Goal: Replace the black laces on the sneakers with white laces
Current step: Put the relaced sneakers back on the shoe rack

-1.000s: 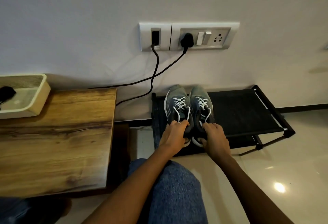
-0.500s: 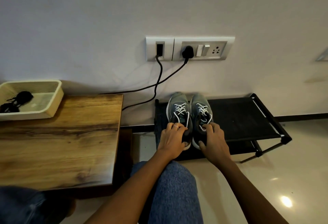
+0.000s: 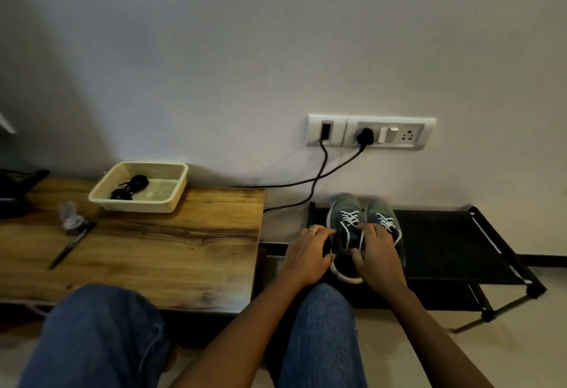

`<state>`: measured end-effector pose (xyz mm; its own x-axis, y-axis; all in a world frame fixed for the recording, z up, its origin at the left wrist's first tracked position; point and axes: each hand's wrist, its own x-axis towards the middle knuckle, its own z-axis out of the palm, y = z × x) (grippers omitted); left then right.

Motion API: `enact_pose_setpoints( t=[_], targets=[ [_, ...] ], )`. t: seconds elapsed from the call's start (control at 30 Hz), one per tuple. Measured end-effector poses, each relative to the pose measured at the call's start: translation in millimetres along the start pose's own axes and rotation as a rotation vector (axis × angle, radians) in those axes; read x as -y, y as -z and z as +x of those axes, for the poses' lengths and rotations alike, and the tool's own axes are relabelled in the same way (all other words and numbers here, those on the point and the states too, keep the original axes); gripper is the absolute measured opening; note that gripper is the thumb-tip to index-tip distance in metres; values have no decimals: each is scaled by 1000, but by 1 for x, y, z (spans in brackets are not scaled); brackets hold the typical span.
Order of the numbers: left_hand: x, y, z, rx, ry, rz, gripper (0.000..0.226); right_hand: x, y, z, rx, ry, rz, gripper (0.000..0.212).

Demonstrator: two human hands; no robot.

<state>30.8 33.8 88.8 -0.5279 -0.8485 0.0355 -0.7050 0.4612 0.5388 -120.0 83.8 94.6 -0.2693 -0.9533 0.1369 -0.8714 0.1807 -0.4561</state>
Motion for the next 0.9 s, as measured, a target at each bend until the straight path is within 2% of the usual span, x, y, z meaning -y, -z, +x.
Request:
enact_pose_setpoints(
  t=[0.27,0.53,0.77,0.9],
  targets=[
    [49,70,-32,-153,124,46,52,101,-24,18,0,272,94,39],
    [130,125,-60,-317,294,3,47,201,-65,23,67,496,187,38],
    [210,157,-79,-524,496,-86,35,271,-123,22,195,646,142,39],
    [256,172,-94,-568,655,-100,36,308,-160,22,280,708,92,40]
  ],
)
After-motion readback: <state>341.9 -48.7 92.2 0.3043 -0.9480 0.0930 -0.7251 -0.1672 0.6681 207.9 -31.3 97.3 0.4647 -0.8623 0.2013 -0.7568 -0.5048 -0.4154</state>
